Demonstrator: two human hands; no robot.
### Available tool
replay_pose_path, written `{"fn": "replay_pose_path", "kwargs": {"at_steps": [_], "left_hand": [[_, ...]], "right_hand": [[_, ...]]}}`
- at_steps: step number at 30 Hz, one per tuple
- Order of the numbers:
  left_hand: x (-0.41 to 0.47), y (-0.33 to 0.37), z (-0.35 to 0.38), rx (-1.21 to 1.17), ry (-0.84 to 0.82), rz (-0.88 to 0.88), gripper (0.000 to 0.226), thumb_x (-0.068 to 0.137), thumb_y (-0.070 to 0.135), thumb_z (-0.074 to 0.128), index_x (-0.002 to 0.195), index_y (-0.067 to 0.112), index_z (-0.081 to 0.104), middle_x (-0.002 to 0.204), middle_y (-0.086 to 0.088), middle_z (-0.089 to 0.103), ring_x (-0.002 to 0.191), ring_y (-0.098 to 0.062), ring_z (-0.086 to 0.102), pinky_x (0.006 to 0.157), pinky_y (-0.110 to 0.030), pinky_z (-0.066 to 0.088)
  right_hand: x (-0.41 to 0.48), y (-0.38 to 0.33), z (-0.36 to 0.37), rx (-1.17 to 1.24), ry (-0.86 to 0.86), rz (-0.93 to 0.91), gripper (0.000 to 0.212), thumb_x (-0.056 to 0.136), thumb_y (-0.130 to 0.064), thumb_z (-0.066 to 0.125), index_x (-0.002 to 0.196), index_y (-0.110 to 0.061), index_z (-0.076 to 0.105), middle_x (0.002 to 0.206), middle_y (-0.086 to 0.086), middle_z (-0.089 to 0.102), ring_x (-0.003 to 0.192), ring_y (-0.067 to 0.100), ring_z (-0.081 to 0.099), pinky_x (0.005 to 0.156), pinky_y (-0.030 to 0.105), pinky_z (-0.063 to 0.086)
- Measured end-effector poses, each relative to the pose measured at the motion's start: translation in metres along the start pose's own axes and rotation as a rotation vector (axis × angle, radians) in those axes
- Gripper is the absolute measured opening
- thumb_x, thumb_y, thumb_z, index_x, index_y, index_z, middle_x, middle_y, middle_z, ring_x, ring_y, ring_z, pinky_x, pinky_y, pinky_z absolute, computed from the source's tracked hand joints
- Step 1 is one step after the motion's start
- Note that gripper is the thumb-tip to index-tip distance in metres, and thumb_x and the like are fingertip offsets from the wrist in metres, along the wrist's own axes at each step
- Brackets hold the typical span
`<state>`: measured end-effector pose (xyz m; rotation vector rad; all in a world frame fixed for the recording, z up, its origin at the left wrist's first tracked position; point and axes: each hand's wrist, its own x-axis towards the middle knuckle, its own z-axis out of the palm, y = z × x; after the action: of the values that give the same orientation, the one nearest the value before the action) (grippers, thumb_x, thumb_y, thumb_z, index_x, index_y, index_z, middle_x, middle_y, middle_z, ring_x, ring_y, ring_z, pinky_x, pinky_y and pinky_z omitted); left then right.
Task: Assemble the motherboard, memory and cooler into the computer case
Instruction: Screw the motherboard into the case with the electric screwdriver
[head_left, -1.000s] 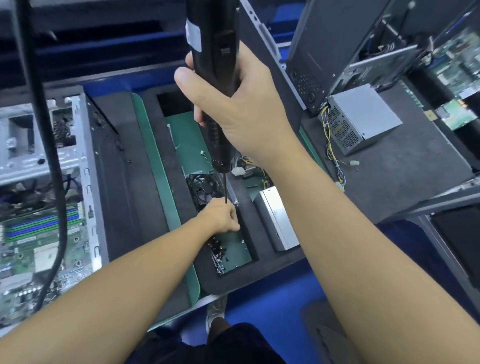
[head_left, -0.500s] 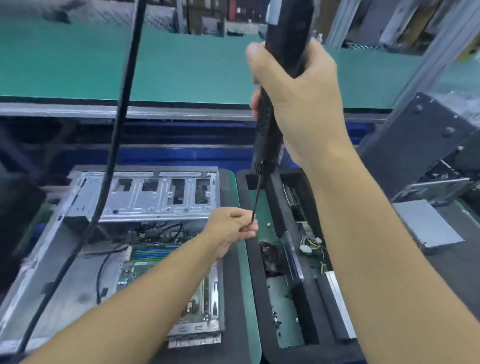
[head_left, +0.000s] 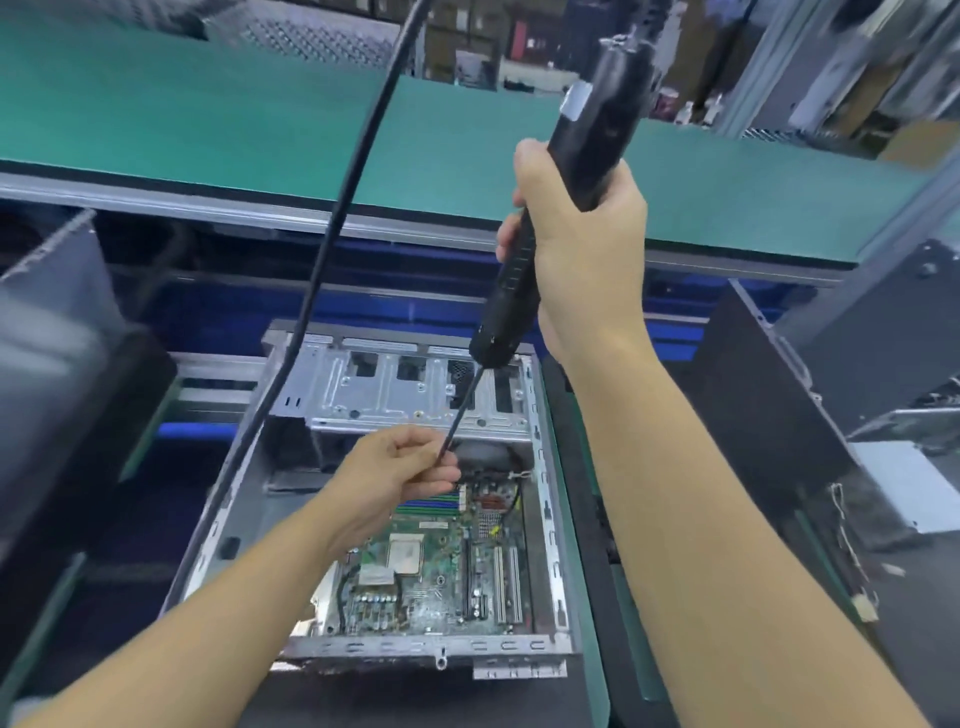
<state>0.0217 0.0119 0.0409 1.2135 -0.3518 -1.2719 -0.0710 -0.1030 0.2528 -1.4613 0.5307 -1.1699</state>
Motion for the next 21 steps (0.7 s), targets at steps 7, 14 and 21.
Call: {"fn": "replay_pose_path", "kwargs": {"at_steps": [7, 14, 21], "left_hand": [[-0.009, 0.001, -0.013, -0.207, -0.039, -0.096, 0.021, 0.08, 0.006, 0.069, 0.099, 0.0, 0.069, 0.092, -0.017, 0.074, 0.08, -0.021, 0.074, 0.064, -0.023, 0.059], [-0.004, -0.003, -0.003, -0.289, -0.028, -0.168, 0.022, 0.073, 0.008, 0.07, 0.093, 0.002, 0.067, 0.086, -0.013, 0.075, 0.076, -0.017, 0.074, 0.059, -0.022, 0.058], [0.004, -0.009, -0.002, -0.348, -0.029, -0.211, 0.021, 0.072, 0.007, 0.07, 0.093, 0.003, 0.068, 0.085, -0.012, 0.074, 0.076, -0.015, 0.074, 0.061, -0.022, 0.058]], "right_hand": [[-0.001, -0.003, 0.008, -0.03, 0.042, -0.021, 0.019, 0.091, -0.023, 0.069, 0.088, -0.013, 0.053, 0.075, 0.002, 0.056, 0.054, 0.021, 0.056, 0.059, 0.036, 0.051], [-0.001, 0.002, 0.002, -0.02, 0.086, 0.011, 0.02, 0.093, -0.019, 0.068, 0.089, -0.009, 0.05, 0.077, 0.006, 0.052, 0.054, 0.021, 0.055, 0.059, 0.037, 0.051], [0.003, 0.005, -0.008, 0.011, 0.126, 0.033, 0.018, 0.096, -0.017, 0.066, 0.091, -0.009, 0.05, 0.083, 0.012, 0.051, 0.054, 0.021, 0.054, 0.058, 0.036, 0.051]]}}
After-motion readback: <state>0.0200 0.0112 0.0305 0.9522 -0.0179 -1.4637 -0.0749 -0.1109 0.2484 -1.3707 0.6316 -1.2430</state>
